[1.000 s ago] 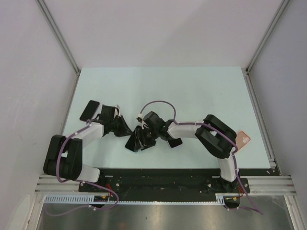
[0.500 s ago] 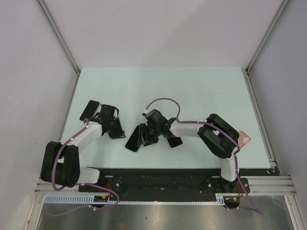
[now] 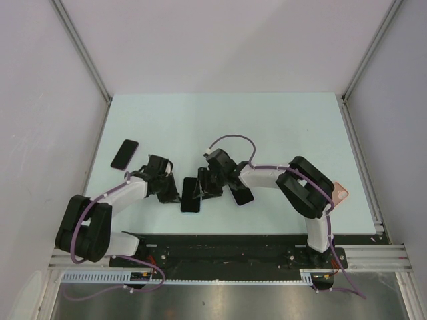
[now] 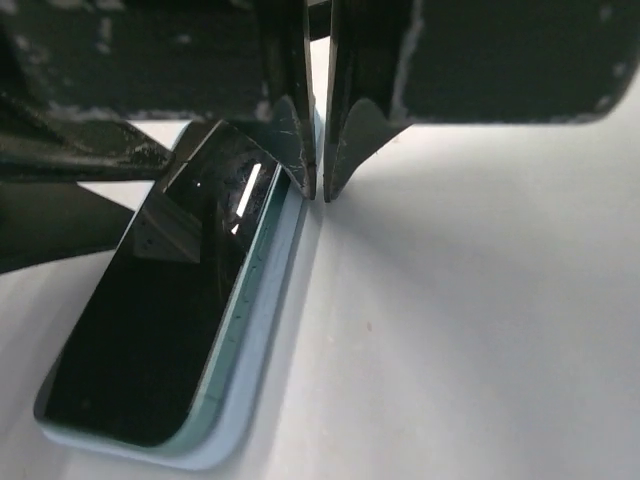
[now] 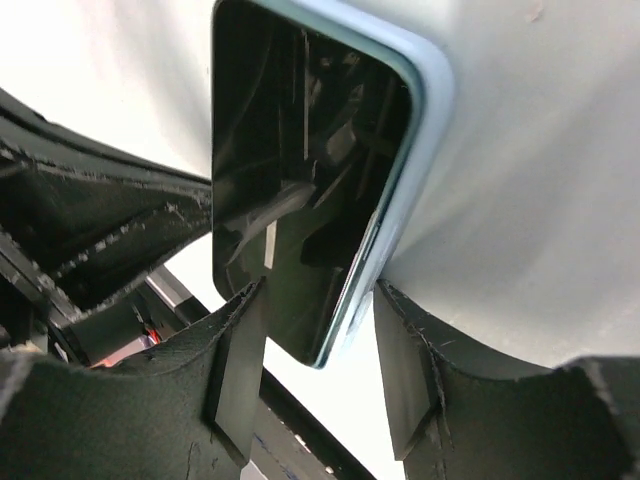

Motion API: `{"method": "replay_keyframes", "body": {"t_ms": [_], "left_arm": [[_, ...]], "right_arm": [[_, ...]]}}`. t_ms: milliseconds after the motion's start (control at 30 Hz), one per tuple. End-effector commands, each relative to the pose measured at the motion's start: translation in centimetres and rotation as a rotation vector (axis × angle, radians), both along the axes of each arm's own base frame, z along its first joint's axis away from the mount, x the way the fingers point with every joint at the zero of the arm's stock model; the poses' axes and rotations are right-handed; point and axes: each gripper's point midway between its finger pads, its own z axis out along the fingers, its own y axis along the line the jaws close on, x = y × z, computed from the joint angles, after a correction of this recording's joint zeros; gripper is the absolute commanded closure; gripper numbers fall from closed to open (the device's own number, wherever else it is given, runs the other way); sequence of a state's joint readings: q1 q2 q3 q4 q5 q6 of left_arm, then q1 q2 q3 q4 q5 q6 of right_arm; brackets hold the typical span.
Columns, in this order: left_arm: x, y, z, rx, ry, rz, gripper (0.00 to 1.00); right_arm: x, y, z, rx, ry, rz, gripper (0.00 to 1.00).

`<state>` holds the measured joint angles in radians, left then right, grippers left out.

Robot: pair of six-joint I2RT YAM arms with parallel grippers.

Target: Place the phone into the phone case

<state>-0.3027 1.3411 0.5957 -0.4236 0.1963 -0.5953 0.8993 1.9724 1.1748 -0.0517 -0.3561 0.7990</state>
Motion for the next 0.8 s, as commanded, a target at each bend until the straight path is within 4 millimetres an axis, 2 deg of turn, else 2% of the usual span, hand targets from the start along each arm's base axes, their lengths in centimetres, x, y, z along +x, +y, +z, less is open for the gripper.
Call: {"method": "replay_keyframes", "body": {"t_ms": [0,167,300,433,467,633,767], "left_arm": [[-0.7,-3.4,1.0,-0.115,-0.003,-0.029,0.89],[-0.8,-4.2,1.5,-0.122,-0.01,-0.039,0.88],[-0.3,-2.8,1.8,-0.043,-0.012,-0.017,0.81],[0.7,-1.4,2.4,-0.047,-0.019,0.033,0.56],[1.1,-0.9,2.8,-0.05,-0.035,0.053,0.53],[2.4,-0.4,4.3,-0.063,-0.09,0.081,0.52],[2.9,-0.6,4.5,-0.077,-0.097,0.082,0.52]], "right_arm": [[0.5,-0.4,-2.2,-0.038,0.009,-0.043,0.49],[0.2,-0.2,-2.1,-0.031,0.012,-0.047,0.5],[0.3,-0.9,-2.3,-0.042,0.015,-0.058,0.5],[0.7,-1.7,-2.2,-0.049,0.001,-0.06,0.48],[0.7,-1.8,-2.2,-0.05,-0.009,-0.049,0.47],[1.5,-2.1,-1.7,-0.028,-0.035,-0.022,0.43],[2.3,-2.1,-1.5,-0.004,-0.043,-0.024,0.42]]}}
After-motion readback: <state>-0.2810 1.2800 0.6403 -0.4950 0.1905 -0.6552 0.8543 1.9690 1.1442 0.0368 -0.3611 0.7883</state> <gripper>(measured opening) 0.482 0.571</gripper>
